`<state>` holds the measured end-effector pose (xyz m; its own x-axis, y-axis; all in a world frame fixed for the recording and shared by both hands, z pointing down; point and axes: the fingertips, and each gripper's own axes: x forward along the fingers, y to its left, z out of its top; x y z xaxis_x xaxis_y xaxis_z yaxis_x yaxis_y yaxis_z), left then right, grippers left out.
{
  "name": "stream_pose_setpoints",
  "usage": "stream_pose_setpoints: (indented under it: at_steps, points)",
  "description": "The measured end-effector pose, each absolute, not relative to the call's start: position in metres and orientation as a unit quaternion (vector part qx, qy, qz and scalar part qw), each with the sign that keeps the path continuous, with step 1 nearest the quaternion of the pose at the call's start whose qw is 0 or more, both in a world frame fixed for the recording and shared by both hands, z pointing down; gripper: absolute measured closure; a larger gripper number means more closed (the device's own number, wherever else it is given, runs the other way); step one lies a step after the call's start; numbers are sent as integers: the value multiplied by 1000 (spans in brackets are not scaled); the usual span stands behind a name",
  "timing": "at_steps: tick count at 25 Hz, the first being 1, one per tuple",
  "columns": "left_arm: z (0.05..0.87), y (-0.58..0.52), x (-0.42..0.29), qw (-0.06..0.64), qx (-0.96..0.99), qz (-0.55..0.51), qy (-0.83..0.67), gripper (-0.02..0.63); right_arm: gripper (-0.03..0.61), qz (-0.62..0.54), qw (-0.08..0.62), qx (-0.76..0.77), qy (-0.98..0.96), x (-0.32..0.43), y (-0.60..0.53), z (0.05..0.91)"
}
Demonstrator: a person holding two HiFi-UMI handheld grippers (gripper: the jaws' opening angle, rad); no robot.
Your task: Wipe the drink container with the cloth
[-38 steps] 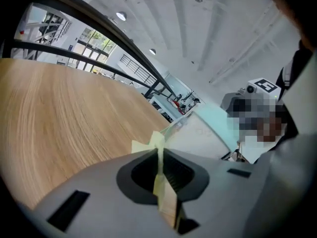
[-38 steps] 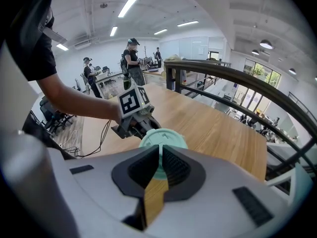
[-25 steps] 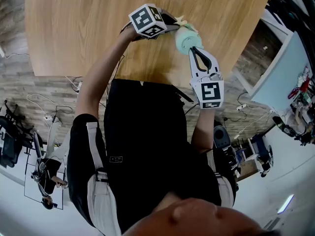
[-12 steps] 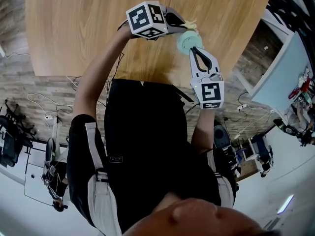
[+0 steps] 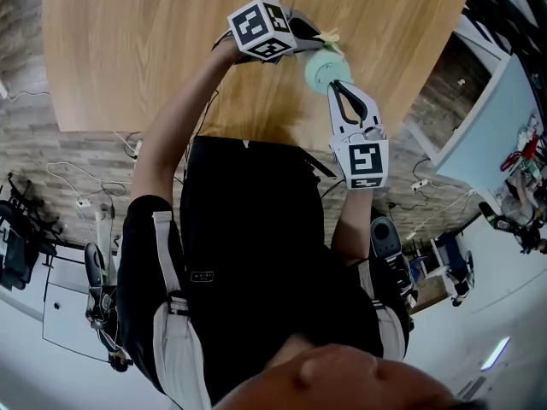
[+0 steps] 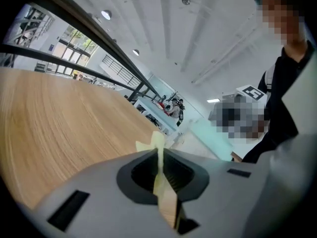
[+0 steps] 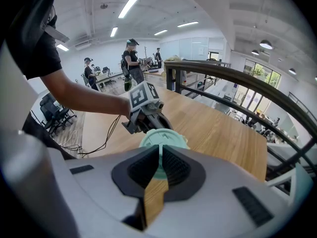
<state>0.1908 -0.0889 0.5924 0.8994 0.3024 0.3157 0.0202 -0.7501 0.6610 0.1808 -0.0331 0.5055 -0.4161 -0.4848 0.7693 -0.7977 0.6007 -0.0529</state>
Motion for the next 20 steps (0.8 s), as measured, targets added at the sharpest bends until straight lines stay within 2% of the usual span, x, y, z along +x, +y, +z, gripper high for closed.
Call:
stream_pose_setpoints:
  at_steps: [5,10,20]
  points:
    - [627,-84,183,373,900,223,40,580,538,210,367,397,-815,183,-33,505]
    - [651,-77,172,367,893,261,-15,580,538,208,365,398,-816,184,-33,507]
    - [626,-49,150,386,892,223,-78,580,538,198,370,399,-815,186,-35,508]
